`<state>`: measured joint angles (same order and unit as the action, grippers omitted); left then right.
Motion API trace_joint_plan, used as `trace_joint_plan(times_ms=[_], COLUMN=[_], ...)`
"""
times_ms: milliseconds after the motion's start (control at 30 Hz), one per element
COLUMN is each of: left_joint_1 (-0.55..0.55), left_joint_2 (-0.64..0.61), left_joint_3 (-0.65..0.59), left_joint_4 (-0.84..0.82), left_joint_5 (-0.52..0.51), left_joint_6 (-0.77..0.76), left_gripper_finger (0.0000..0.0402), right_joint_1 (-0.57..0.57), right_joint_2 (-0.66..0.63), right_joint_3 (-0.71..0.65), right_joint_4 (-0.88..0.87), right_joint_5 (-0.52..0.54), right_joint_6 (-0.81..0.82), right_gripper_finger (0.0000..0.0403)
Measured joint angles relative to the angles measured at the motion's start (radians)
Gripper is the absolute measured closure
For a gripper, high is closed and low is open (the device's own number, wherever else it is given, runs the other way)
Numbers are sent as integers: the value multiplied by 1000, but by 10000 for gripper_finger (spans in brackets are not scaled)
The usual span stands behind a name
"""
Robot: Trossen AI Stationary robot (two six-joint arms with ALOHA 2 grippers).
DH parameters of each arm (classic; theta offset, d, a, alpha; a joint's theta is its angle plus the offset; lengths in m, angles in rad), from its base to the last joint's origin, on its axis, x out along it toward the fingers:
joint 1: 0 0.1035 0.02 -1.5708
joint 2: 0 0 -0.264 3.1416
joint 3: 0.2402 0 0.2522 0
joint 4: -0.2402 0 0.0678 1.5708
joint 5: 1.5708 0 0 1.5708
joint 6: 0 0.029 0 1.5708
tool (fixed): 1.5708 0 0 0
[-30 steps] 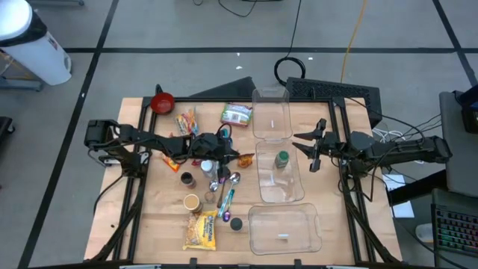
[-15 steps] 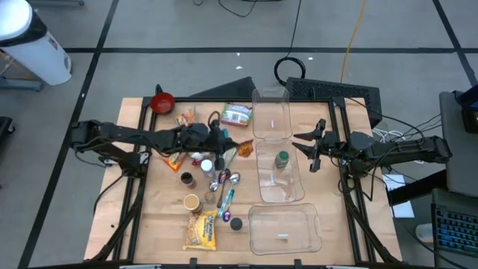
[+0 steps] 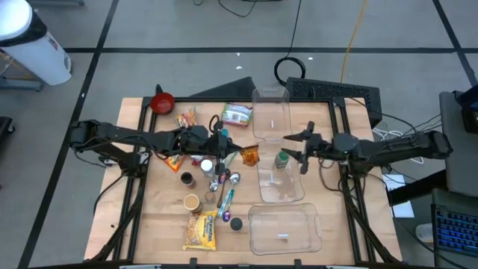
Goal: Pick & Place Food Item
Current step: Put the orange seasoning pack into the middle transparent bin
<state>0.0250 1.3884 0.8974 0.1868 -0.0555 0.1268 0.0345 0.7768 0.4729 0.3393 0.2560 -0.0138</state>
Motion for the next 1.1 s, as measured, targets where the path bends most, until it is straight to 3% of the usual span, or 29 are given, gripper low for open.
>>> trace_joint_plan(times_ms=[133,300,433,733,900,1100], left_joint_1=[-2,-10,-30,-40,-41,-41], left_joint_2=[0,0,0,0,0,0], left_joint_3=[0,0,0,0,0,0], left_joint_4=[3,4,5,5,3,-2], left_joint_5=[0,1,2,3,3,3], left_joint_6=[0,-13,-4,-2,-1,-3], left_gripper_finger=[398,399,399,399,399,399], right_joint_1=[0,-17,-37,-48,-49,-49], right_joint_2=[149,307,400,560,582,571], right_joint_3=[31,46,79,152,157,157], right_joint_4=[131,326,341,427,451,459], right_joint_5=[-56,-131,-137,-287,-284,-286], right_joint_6=[-5,0,4,28,28,20], right_gripper_finger=[159,152,152,154,200,315])
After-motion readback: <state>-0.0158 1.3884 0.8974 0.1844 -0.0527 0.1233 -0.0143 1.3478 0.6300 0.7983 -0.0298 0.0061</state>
